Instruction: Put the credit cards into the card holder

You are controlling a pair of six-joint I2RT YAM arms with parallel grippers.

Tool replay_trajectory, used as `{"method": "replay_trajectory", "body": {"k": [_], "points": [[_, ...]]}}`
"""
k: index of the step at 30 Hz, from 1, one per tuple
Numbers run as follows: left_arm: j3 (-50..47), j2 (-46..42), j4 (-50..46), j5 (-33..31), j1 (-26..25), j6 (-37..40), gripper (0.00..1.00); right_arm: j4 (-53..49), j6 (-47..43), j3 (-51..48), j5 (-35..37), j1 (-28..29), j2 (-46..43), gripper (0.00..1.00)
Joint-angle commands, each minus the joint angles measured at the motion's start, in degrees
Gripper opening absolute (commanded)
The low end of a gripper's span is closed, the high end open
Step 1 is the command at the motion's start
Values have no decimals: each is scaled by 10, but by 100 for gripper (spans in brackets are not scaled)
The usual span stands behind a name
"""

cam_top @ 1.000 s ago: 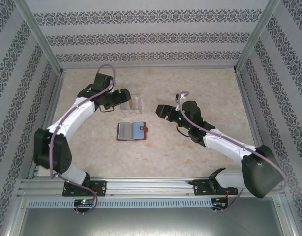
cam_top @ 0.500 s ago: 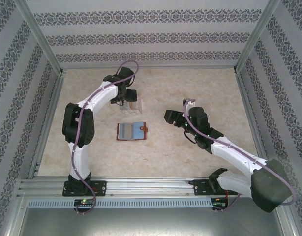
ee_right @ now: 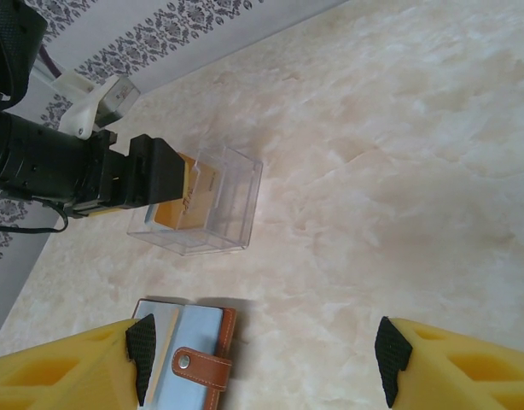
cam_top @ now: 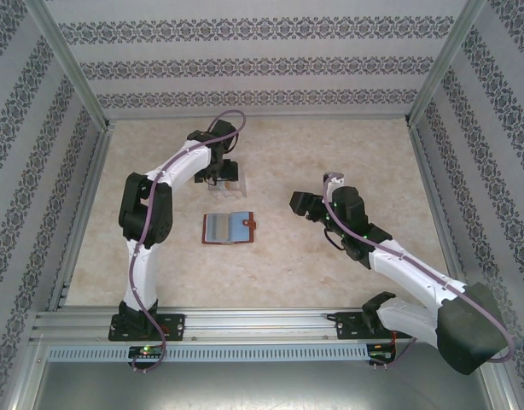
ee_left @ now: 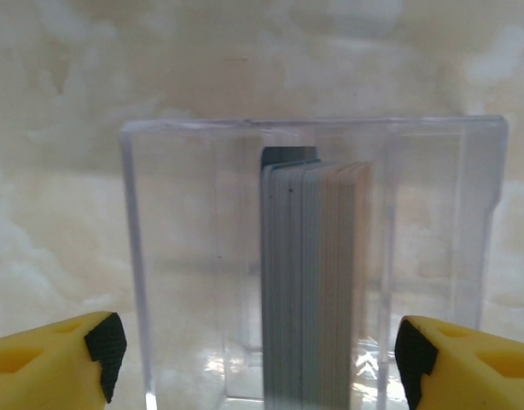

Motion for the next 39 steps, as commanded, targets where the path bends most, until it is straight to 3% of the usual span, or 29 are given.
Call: {"method": "replay_trajectory", "body": {"k": [1, 17, 22, 39], "points": [[-6, -9, -17, -35, 2, 4, 82, -1, -7, -12, 6, -7, -13, 71], [-20, -31, -13, -87, -2, 10, 49, -6, -5, -11, 9, -11, -15, 71], [-13, -35, -20, -110, -7, 15, 49, -6, -5, -9, 9, -12, -11, 71], [-21, -39, -22, -91, -7, 18, 47, -9, -5, -21, 8, -16, -25, 71]]}}
